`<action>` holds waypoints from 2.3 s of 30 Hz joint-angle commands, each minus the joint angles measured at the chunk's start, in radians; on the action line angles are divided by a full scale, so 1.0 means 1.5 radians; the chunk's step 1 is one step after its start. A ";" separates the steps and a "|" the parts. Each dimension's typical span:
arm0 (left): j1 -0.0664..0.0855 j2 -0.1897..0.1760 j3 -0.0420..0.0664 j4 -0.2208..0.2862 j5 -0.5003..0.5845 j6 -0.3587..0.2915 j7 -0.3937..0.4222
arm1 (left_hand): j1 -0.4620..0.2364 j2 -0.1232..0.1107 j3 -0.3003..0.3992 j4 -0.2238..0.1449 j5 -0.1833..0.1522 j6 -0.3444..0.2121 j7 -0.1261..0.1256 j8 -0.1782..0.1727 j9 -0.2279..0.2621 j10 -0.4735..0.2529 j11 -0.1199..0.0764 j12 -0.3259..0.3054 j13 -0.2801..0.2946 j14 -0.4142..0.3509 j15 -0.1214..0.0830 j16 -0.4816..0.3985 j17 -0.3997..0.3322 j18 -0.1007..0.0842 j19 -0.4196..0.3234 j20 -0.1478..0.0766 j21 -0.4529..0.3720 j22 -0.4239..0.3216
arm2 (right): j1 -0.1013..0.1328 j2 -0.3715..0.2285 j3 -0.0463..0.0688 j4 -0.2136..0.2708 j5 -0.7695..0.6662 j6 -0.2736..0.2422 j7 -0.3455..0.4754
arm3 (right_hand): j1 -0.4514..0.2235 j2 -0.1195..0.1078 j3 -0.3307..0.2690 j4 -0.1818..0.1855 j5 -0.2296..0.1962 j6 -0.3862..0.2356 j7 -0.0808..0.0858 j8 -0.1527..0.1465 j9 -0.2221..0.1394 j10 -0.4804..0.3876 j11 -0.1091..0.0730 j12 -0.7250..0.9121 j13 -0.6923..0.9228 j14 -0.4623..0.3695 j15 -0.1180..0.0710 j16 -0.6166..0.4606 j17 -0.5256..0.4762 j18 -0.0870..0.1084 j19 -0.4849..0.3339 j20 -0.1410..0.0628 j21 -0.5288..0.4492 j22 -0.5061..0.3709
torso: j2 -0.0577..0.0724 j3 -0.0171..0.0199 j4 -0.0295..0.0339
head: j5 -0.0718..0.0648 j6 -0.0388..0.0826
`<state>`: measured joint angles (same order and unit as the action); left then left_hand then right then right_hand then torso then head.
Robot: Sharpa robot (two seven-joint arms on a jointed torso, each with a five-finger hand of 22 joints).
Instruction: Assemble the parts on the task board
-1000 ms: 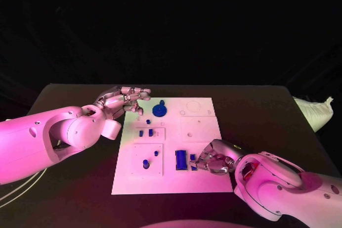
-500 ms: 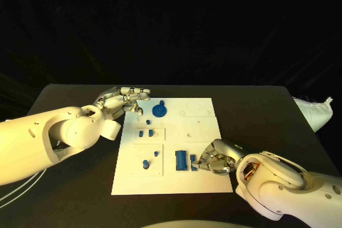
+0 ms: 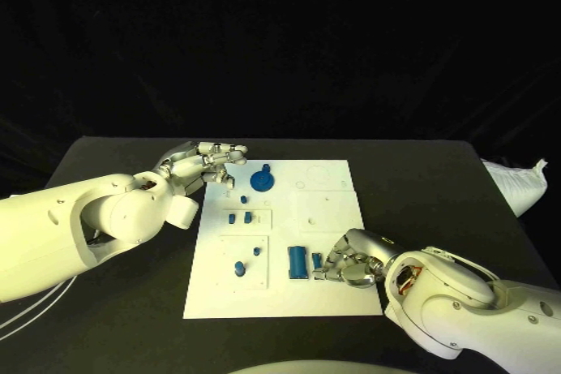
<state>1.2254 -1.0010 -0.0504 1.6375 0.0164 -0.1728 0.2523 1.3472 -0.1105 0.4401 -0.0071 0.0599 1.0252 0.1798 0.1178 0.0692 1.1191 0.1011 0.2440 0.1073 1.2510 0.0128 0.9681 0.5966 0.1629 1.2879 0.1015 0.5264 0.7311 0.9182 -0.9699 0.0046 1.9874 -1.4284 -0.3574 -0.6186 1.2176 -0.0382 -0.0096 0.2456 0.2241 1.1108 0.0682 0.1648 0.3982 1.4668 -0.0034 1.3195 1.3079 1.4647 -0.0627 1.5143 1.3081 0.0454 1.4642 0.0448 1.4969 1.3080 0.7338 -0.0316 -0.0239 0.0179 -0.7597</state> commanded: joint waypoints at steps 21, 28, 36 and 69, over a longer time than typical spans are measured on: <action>0.000 -0.001 0.000 0.002 -0.003 0.011 0.004 | 0.001 0.008 -0.002 0.000 -0.002 -0.006 0.000 0.002 0.000 -0.005 0.000 0.002 0.001 -0.007 0.000 0.004 -0.001 0.012 0.000 0.004 -0.002 -0.001 | 0.000 0.020 0.000 -0.036 -0.020 0.017 0.006 | 0.061 0.029 -0.003 -0.028 -0.064 0.008 0.000 0.004 0.005 0.011 -0.003 0.002 0.088 0.060 -0.006 0.002 0.124 -0.010 0.023 -0.004 0.001 0.094 | 0.000 0.0010 -0.0010 | 0.005 -0.003; 0.000 0.000 0.000 0.001 -0.003 0.012 0.004 | 0.001 0.008 -0.002 0.000 -0.002 -0.006 0.000 0.002 0.000 -0.005 0.000 0.002 0.001 -0.007 0.000 0.004 -0.001 0.012 0.000 0.004 -0.002 -0.001 | 0.000 0.012 0.000 -0.027 -0.012 -0.006 0.026 | 0.029 0.025 -0.029 -0.003 -0.036 0.008 0.001 0.004 0.006 0.012 -0.002 0.002 0.089 0.060 -0.005 0.002 0.123 -0.009 0.023 -0.003 0.000 0.094 | -0.002 0.0008 -0.0021 | 0.005 -0.002; 0.000 0.001 -0.006 -0.006 -0.001 0.010 0.007 | 0.001 0.009 -0.006 -0.001 -0.002 -0.007 0.000 0.004 0.000 -0.008 0.000 0.008 0.002 -0.009 0.000 0.004 -0.005 0.012 0.001 0.005 -0.004 -0.002 | 0.033 -0.011 0.003 -0.058 0.222 -0.037 0.212 | 0.044 0.028 -0.051 0.002 -0.016 -0.042 0.020 -0.027 -0.007 -0.024 0.013 -0.077 0.048 0.046 0.006 -0.038 0.071 0.005 -0.015 0.005 -0.039 0.033 | -0.010 -0.0024 -0.0031 | 0.003 0.006; -0.038 0.074 -0.019 -0.118 0.041 -0.074 0.079 | -0.340 0.074 -0.142 0.005 -0.040 -0.275 -0.039 -0.079 -0.046 -0.301 -0.002 -0.163 -0.072 -0.432 0.050 -0.569 -0.339 -0.028 -0.508 0.040 -0.351 -0.359 | 0.111 0.109 0.005 -0.406 0.774 -0.015 0.606 | -0.177 0.025 0.108 -0.109 -0.094 -0.350 0.033 -0.110 -0.198 -0.526 0.061 -0.880 -0.823 -0.500 0.042 -1.010 -0.790 0.052 -0.561 0.051 -0.892 -0.773 | -0.068 -0.0120 -0.0082 | -0.008 0.092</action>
<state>1.1708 -0.8935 -0.0812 1.4553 0.0814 -0.2698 0.3643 1.1295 -0.0398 0.3071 0.0079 0.0294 0.8264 0.1637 0.0361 0.0330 0.9008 0.1328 0.0433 0.0312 0.8141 0.1181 0.1541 0.1192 0.1666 0.7097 0.2174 0.0326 0.2593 1.0859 -0.8073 0.0128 1.3718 -0.2778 -0.3636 0.2809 1.2833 -0.0207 0.2046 0.1126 0.1119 0.7910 0.1590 0.0319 0.1360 0.9138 0.1188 0.0315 0.0997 0.9636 0.0470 0.0379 0.1666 0.1597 0.8411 0.1630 0.2149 0.2000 0.6396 -0.0543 -0.0390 0.0077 -0.6216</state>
